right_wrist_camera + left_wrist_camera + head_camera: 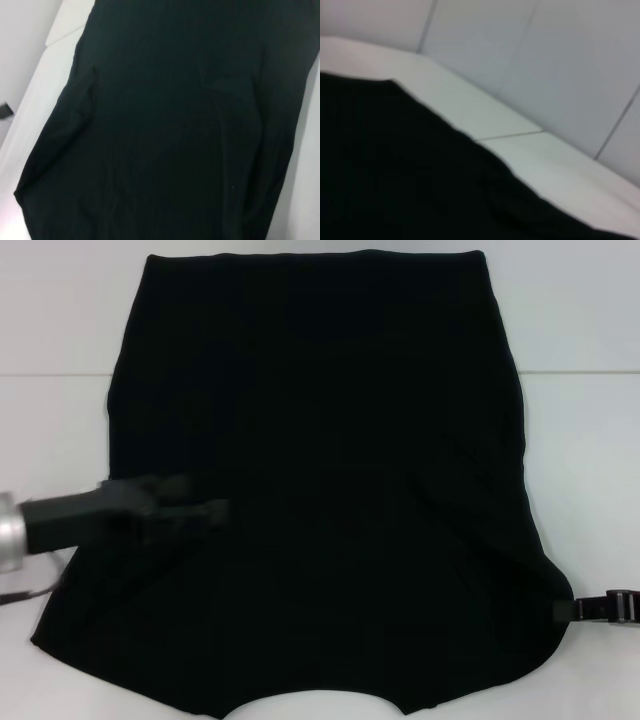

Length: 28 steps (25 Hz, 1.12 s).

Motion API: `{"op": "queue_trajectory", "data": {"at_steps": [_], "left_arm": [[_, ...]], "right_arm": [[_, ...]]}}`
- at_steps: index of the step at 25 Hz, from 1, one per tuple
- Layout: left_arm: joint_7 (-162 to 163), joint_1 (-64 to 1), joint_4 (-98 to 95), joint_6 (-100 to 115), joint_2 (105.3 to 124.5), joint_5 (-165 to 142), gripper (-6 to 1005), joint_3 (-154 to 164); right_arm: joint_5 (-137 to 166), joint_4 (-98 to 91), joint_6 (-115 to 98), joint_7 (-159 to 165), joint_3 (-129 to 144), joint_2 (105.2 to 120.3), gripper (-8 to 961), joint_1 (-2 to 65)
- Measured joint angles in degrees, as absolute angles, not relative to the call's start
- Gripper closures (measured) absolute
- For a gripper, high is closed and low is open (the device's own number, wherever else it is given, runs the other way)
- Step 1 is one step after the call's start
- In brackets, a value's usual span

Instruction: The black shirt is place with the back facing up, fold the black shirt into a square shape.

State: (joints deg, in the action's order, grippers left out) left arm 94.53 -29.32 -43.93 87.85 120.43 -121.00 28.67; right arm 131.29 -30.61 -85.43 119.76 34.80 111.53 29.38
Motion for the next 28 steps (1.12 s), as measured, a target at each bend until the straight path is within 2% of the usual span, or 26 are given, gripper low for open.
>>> {"op": "queue_trajectory", "data": {"at_steps": [7,12,28], "left_arm": [[100.62,-25.33,-51.11,90.16,120.05,-129.88,117,20.75],[101.56,-25.05,-52.56,90.40,119.15,-136.68,117,14.28],[106.65,-25.90,-52.35,85.20,119.02,-145.21,119,14.41]], "right_arm": [[131.21,-30.45,-85.75,118.39,34.41,111.69,923,29.38],[131.20,-30.40,-85.59,118.03,34.11,111.79,922,29.35],[131.22,-30.41,-85.84,118.04,33.40,111.63,922,29.57]]}}
